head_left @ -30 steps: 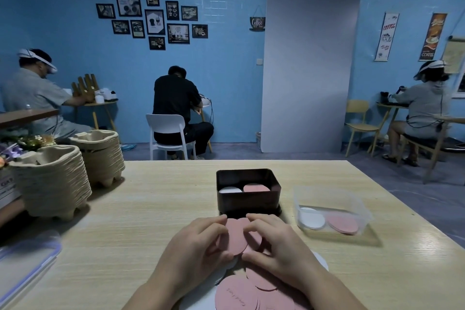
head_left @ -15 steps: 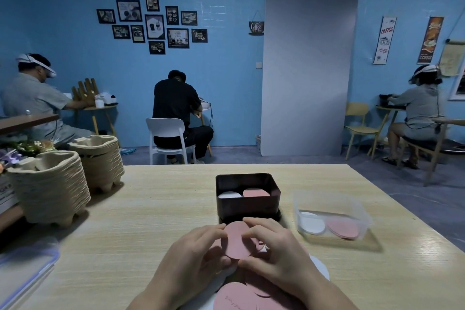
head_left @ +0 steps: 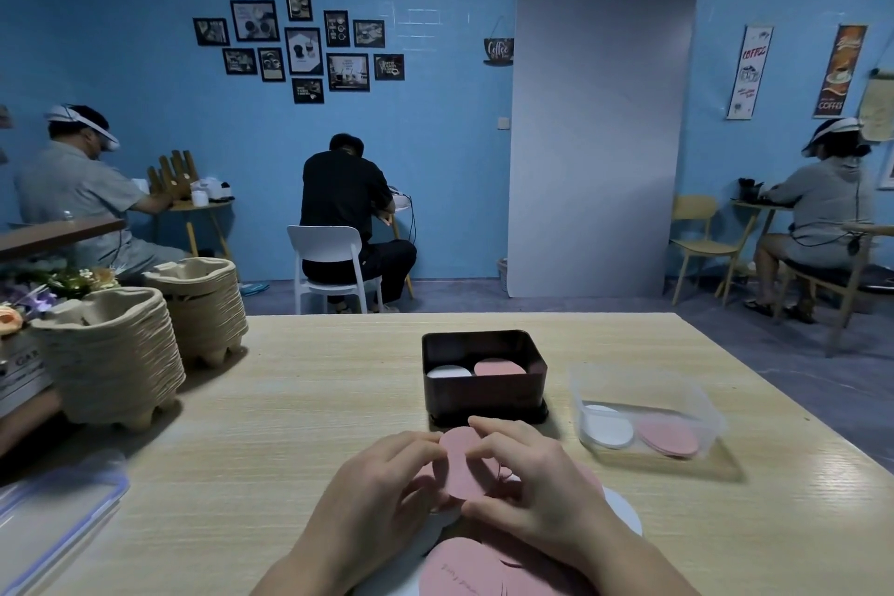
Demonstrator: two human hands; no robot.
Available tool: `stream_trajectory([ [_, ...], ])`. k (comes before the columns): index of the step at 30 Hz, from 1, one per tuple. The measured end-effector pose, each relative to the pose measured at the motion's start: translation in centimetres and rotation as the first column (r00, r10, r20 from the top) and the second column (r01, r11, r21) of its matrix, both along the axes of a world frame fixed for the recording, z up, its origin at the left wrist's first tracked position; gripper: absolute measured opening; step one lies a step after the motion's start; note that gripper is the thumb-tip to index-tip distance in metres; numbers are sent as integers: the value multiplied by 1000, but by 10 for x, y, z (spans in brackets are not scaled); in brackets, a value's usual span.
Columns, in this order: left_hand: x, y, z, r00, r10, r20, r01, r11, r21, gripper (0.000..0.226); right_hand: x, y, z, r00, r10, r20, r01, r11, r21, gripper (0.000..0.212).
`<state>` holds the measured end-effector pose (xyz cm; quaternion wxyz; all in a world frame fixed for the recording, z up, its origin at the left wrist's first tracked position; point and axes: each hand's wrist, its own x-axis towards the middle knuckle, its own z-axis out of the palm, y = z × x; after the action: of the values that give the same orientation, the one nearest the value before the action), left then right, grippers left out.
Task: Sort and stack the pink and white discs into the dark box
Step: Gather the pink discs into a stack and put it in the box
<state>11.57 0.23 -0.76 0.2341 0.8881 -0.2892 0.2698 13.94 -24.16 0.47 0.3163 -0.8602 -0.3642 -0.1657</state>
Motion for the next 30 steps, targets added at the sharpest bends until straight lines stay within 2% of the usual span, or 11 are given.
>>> stream_trajectory([
  [5,-3,-2,4,1000,-6,-9,6,1000,-9,21,-1,0,1,1000,-17,10,18,999,-37,34],
  [9,-6,-1,6,992,34,-124,-38,999,-29,44,-2,-4,1,995,-82,61,85,995,-49,38],
  [15,-7,-1,7,971,140,-193,-131,990,56,65,-1,-12,1,990,-128,53,132,988,-81,46],
  [22,-7,0,7,957,165,-239,-165,986,21,58,-1,-12,2,991,-136,3,136,986,-92,47],
  [27,-6,0,7,968,187,-166,-199,979,-54,44,2,-13,-1,986,-167,-25,165,983,-76,43],
  [30,-6,1,5,976,195,-93,-201,978,-55,47,4,-13,-4,984,-177,-35,174,982,-80,43],
])
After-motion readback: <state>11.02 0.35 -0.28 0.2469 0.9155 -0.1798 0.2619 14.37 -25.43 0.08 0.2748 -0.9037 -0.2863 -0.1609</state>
